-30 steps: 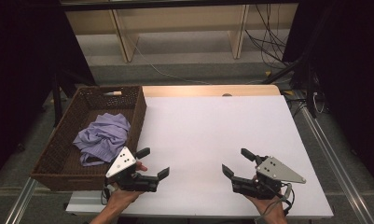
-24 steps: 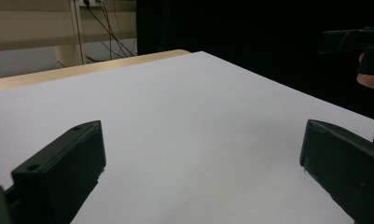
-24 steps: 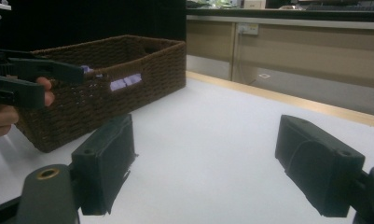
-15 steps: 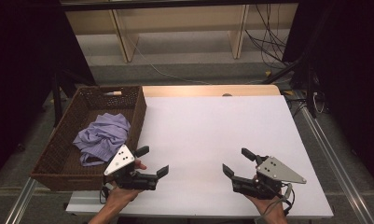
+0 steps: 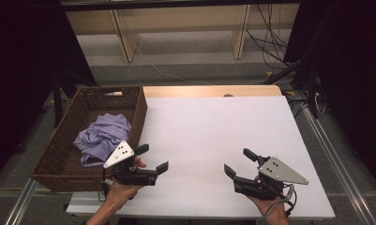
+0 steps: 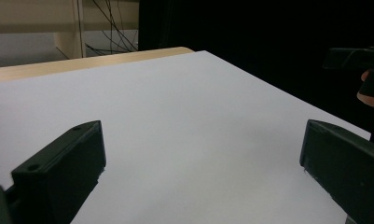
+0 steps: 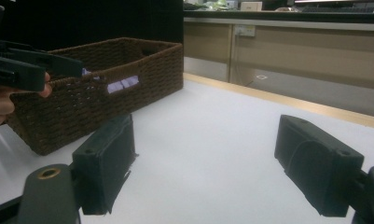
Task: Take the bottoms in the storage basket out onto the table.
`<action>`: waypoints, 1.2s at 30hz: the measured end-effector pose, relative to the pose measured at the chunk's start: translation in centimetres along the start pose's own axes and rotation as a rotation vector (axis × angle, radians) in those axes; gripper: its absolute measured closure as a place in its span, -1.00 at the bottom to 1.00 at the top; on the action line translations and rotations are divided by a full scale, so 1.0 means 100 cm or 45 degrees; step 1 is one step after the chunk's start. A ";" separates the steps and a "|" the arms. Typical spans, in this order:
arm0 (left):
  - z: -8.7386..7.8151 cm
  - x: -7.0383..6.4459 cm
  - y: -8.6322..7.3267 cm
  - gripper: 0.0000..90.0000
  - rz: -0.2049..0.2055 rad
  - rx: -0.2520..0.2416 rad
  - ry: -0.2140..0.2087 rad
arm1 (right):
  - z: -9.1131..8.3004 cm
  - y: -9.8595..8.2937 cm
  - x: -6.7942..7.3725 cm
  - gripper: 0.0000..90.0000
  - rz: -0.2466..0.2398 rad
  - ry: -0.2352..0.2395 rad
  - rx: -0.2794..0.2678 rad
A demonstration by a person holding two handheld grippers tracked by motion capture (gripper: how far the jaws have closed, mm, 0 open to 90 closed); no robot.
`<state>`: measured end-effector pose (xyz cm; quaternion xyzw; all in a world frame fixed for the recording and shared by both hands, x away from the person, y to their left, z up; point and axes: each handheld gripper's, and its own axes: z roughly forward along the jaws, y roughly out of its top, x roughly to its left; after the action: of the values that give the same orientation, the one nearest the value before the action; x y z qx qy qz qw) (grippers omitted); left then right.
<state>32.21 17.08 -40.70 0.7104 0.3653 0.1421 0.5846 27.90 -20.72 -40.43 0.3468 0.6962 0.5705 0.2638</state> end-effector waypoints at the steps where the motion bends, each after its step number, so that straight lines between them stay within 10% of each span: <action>1: 0.000 0.000 0.001 -1.00 -0.008 -0.003 0.002 | 0.000 0.000 0.000 -0.53 0.000 0.000 0.003; 36: -0.001 0.027 0.041 -1.00 -0.100 0.184 0.110 | 0.001 -0.001 0.000 -0.53 0.007 0.001 0.013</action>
<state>35.45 18.80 -37.42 0.7290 0.4271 0.1228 0.5206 27.94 -20.69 -40.57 0.3497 0.6984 0.5678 0.2601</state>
